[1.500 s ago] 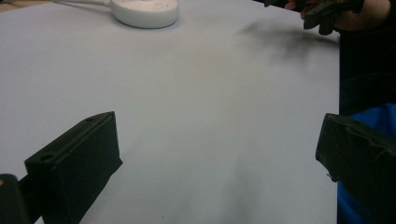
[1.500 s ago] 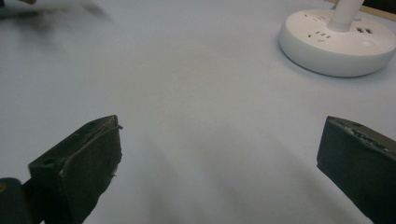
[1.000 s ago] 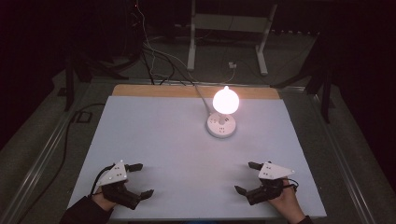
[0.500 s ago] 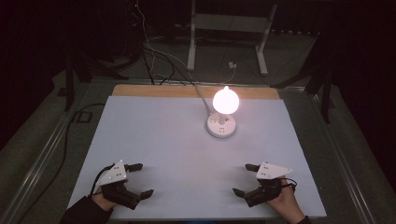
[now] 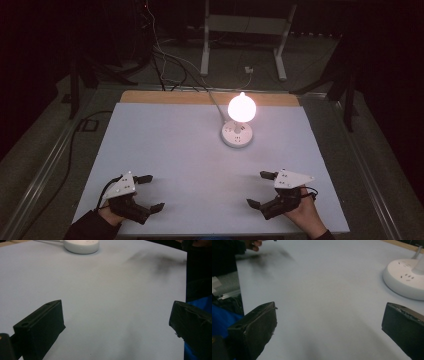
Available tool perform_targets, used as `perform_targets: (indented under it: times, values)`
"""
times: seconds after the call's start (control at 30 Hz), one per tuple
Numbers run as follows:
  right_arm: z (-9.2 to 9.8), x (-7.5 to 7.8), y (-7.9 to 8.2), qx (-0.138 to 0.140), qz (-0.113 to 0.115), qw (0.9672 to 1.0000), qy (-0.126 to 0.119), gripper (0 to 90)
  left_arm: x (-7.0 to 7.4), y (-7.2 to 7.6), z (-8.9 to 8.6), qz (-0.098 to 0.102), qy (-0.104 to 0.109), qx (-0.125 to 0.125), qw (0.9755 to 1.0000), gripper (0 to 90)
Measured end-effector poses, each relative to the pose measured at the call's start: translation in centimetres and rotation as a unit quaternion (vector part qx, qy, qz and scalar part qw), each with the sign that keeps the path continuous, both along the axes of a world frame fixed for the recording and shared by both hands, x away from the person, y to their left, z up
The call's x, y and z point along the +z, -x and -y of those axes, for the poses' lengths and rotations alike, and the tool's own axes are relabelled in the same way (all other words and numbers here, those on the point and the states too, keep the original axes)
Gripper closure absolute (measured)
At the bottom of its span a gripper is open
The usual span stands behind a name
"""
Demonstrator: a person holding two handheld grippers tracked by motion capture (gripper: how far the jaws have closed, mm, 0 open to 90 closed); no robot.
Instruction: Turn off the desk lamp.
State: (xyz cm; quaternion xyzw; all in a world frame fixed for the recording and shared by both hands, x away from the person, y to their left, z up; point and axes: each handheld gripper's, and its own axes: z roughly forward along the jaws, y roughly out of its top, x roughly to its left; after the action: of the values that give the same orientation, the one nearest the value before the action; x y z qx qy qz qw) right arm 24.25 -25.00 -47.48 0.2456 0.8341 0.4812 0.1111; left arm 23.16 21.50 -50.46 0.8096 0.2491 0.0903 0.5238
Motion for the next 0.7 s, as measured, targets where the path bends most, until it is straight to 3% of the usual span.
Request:
perform_targets:
  times: [0.7]
  values:
    - [-0.3,2.0,-2.0,-0.02,0.018,0.9995,-0.015,0.0,0.0,0.1,0.0,0.002,-0.002,-0.003,1.0,0.4]
